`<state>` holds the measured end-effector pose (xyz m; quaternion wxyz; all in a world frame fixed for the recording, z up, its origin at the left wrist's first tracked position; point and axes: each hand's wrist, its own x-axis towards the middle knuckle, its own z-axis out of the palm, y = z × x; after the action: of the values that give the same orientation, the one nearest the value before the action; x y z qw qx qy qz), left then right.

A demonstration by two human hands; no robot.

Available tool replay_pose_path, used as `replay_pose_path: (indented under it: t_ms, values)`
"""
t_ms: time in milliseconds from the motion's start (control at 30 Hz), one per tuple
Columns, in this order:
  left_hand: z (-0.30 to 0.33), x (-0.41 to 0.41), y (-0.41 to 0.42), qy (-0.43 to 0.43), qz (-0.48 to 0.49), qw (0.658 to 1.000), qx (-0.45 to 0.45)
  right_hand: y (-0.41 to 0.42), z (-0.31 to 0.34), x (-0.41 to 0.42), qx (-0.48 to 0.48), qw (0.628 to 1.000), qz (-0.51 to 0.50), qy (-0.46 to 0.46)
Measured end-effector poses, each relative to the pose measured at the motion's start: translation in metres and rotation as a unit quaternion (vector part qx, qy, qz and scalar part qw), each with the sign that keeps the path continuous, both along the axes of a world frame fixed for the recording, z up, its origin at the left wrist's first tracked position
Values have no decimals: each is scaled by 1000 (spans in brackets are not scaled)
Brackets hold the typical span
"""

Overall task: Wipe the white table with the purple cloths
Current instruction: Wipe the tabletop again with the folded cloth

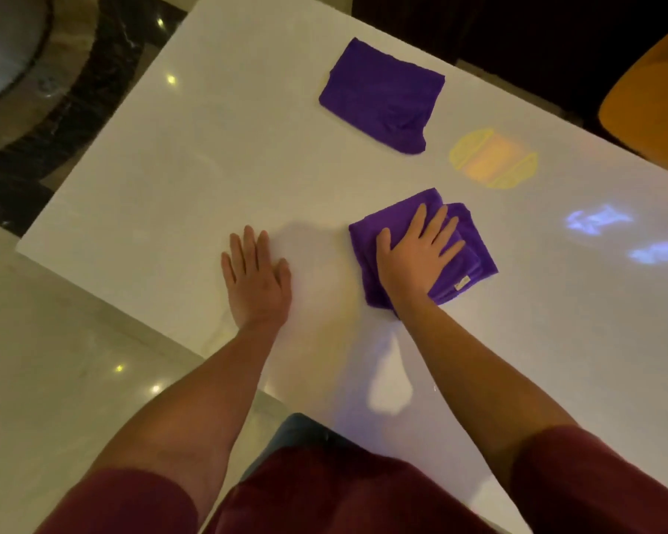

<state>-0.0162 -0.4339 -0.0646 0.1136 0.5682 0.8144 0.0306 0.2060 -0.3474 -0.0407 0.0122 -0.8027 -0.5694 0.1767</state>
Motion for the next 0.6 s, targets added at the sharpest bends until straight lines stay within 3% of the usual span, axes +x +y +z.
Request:
replay_pose_path:
  t_ms: [333, 433, 600]
  values:
    - [-12, -1, 1, 4, 11, 999, 36, 67, -24, -66, 68, 990, 122, -34]
    - [-6, 0, 0, 21, 9, 1000, 17, 6, -20, -49, 68, 979, 192, -33]
    - [-2, 0, -2, 25, 7, 1000, 15, -175, -19, 18, 49, 961, 271, -19]
